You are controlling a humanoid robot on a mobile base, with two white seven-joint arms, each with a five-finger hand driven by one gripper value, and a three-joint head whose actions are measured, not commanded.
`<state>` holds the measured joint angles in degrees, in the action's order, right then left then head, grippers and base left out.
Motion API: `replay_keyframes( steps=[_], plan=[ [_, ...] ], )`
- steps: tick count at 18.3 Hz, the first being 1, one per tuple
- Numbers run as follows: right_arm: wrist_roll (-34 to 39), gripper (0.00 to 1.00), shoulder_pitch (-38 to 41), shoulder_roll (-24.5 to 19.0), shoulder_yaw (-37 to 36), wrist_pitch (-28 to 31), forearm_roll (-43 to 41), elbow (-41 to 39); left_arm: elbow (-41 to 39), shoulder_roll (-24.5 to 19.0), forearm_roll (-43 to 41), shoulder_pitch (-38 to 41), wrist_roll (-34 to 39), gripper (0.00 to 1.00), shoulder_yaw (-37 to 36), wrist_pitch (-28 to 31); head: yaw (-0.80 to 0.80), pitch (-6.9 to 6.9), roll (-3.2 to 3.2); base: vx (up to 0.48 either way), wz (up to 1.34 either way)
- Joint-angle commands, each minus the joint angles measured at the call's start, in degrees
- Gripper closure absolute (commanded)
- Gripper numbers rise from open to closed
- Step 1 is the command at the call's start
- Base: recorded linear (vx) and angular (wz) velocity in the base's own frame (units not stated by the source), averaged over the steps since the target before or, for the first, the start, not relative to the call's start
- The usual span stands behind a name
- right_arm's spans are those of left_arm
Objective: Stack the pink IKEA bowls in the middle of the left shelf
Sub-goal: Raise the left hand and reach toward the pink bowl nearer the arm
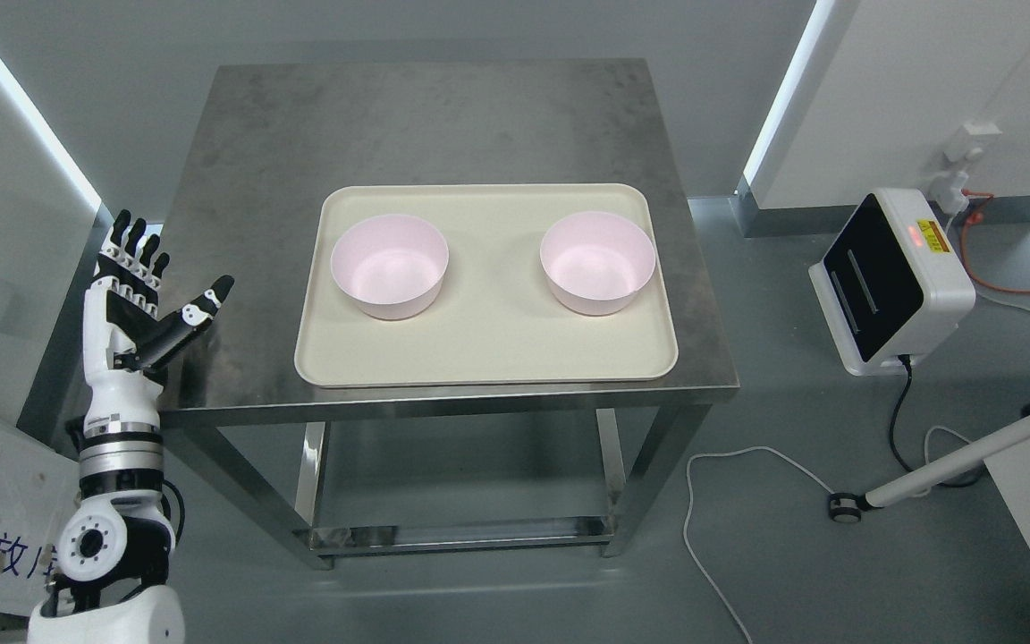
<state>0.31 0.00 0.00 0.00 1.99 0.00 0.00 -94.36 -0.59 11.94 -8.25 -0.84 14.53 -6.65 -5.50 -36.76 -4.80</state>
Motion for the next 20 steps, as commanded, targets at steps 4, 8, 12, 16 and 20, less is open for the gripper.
replay_keyframes(
  steps=[4, 8, 12, 16, 20],
  plan=[
    [0.04, 0.00, 1.67, 1.00, -0.70, 0.03, 0.00, -1.93, -0.39, -0.41, 0.01, -1.68, -0.30, 0.00, -2.13, -0.29, 0.00, 0.00, 0.00, 0.000, 0.00],
    [0.04, 0.00, 1.67, 1.00, -0.62, 0.03, 0.00, -1.93, -0.30, -3.87, -0.08, -6.23, -2.49, 0.00, -9.67, 0.06, 0.00, 0.00, 0.00, 0.000, 0.00],
    [0.04, 0.00, 1.67, 1.00, -0.62, 0.03, 0.00, -1.93, 5.03, -11.34, -3.23, -17.03, -10.46, 0.00, -12.77, 6.29, 0.00, 0.00, 0.00, 0.000, 0.00],
    [0.04, 0.00, 1.67, 1.00, -0.70, -0.06, 0.00, -1.93, 13.05, -17.50, -16.65, -26.44, -20.76, 0.00, -13.21, 8.58, 0.00, 0.00, 0.00, 0.000, 0.00],
    [0.04, 0.00, 1.67, 1.00, -0.62, 0.03, 0.00, -1.93, 12.79, -22.41, -24.83, -29.79, -32.19, 0.04, -19.08, 8.50, 0.00, 0.00, 0.00, 0.000, 0.00]
  ],
)
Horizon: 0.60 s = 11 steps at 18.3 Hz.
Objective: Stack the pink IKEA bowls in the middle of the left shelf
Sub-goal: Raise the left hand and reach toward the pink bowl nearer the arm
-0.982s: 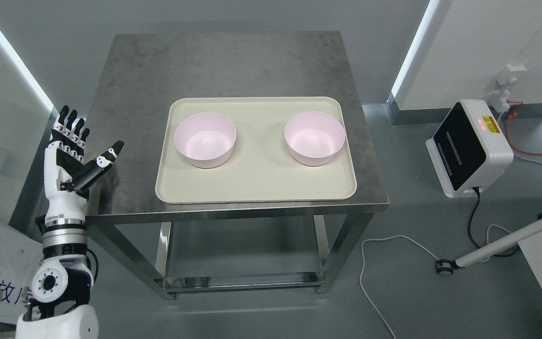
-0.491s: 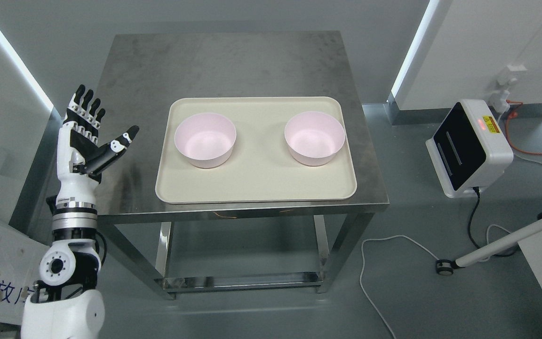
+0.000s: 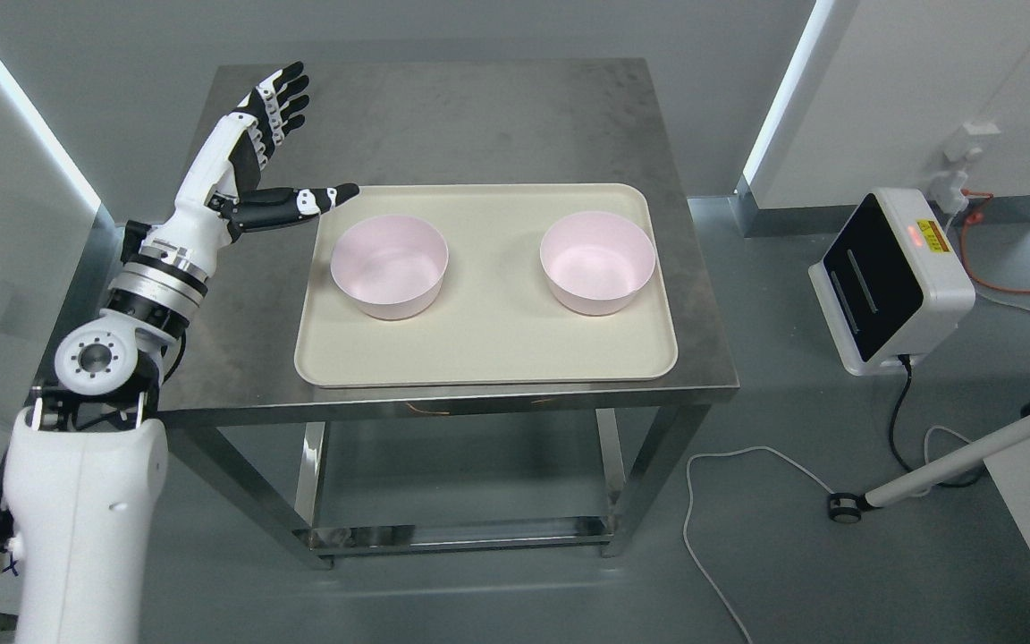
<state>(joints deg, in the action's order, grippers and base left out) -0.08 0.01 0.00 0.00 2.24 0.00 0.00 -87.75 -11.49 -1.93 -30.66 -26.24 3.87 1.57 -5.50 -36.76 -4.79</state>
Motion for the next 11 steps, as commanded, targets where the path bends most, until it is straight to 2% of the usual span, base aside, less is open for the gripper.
replay_keyframes(
  steps=[1, 4, 11],
  plan=[
    [0.43, 0.00, 1.66, 1.00, -0.62, -0.22, 0.00, -1.93, 6.36, -13.80, -14.21, -8.61, -7.51, 0.04, -10.88, 0.36, 0.00, 0.00, 0.00, 0.000, 0.00],
    [0.43, 0.00, 1.66, 1.00, -0.62, -0.22, 0.00, -1.93, 8.03, -16.20, -20.46, -12.92, -8.47, 0.04, -16.77, 0.62, 0.00, 0.00, 0.00, 0.000, 0.00],
    [0.43, 0.00, 1.66, 1.00, -0.62, -0.22, 0.00, -1.93, 16.11, -14.27, -28.56, -16.88, -17.26, 0.04, -26.28, 0.54, 0.00, 0.00, 0.00, 0.000, 0.00]
  ],
)
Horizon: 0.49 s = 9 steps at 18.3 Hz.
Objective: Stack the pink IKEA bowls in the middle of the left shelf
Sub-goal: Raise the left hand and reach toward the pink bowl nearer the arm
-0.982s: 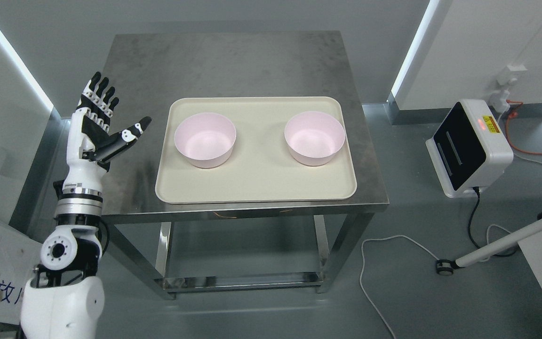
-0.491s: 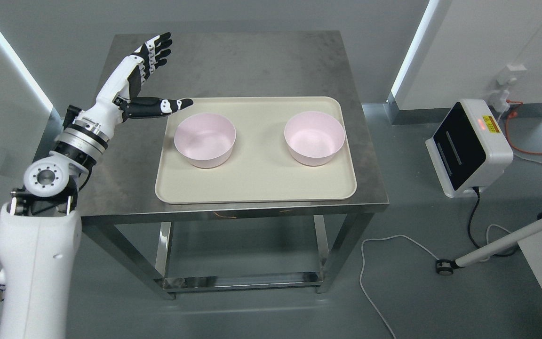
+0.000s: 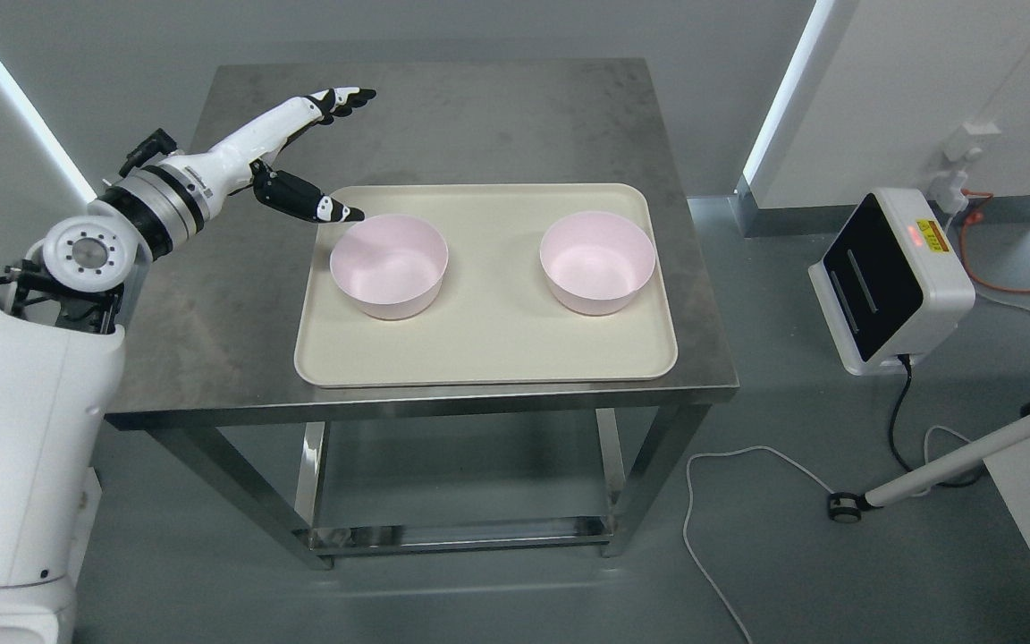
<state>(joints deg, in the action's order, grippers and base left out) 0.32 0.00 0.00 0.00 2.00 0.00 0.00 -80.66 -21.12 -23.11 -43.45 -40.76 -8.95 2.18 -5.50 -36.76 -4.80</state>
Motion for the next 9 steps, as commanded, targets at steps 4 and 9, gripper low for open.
replay_keyframes(
  steps=[4, 9],
  plan=[
    [0.03, 0.00, 1.67, 1.00, -0.62, -0.07, 0.00, -1.93, 11.66, -2.79, -10.98, -5.76, -2.83, 0.03, -14.25, -0.07, 0.00, 0.00, 0.00, 0.000, 0.00],
    [0.03, 0.00, 1.67, 1.00, -0.62, -0.07, 0.00, -1.93, 12.55, -1.99, -11.34, -7.08, -5.37, 0.09, -15.84, -0.07, 0.00, 0.00, 0.00, 0.000, 0.00]
  ],
)
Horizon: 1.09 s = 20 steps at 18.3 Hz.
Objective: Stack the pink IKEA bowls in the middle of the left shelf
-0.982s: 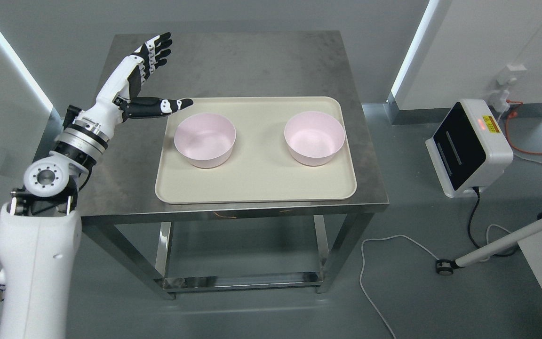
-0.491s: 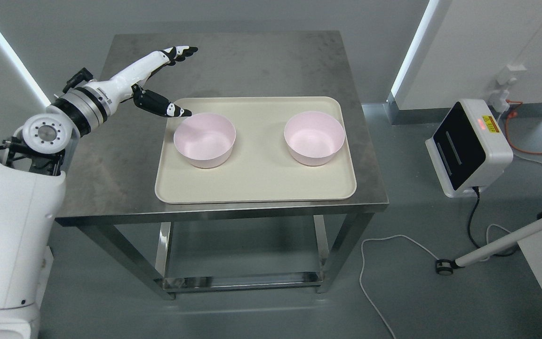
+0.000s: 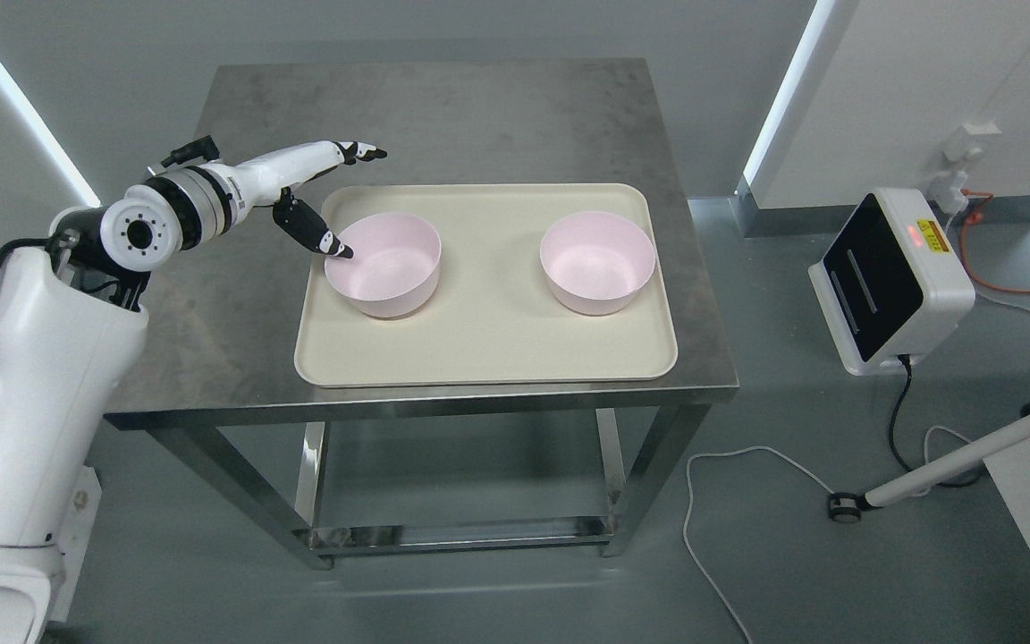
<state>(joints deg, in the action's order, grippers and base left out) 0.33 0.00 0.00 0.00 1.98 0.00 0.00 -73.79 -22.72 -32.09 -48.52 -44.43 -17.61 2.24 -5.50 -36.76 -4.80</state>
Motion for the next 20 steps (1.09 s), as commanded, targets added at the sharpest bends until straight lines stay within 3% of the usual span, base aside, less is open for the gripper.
replay_keyframes(
  steps=[1, 8, 15, 17, 18, 20],
  plan=[
    [0.02, 0.00, 1.67, 1.00, -0.62, 0.04, 0.00, -1.93, 5.67, -0.31, -2.36, -2.11, -2.23, 0.11, -7.17, -0.13, 0.00, 0.00, 0.00, 0.000, 0.00],
    [0.02, 0.00, 1.67, 1.00, -0.62, -0.05, 0.00, -1.93, 5.67, 2.50, -2.28, -4.04, -3.56, 0.33, -6.47, -0.13, 0.00, 0.00, 0.00, 0.000, 0.00],
    [0.02, 0.00, 1.67, 1.00, -0.70, 0.04, 0.00, -1.93, 3.92, 5.23, -1.83, -4.48, -4.70, 0.36, -5.59, -0.31, 0.00, 0.00, 0.00, 0.000, 0.00],
    [0.02, 0.00, 1.67, 1.00, -0.70, 0.04, 0.00, -1.93, 3.92, 4.62, -2.01, -4.48, -4.79, 0.44, -5.33, -1.01, 0.00, 0.00, 0.00, 0.000, 0.00],
    [0.02, 0.00, 1.67, 1.00, -0.62, -0.05, 0.00, -1.93, 4.00, 3.83, -2.27, -4.31, -4.79, 0.54, -5.59, -2.49, 0.00, 0.00, 0.00, 0.000, 0.00],
    [0.02, 0.00, 1.67, 1.00, -0.62, 0.04, 0.00, -1.93, 4.27, 2.86, -2.36, -3.96, -4.79, 0.57, -5.59, -4.26, 0.00, 0.00, 0.00, 0.000, 0.00]
  ],
)
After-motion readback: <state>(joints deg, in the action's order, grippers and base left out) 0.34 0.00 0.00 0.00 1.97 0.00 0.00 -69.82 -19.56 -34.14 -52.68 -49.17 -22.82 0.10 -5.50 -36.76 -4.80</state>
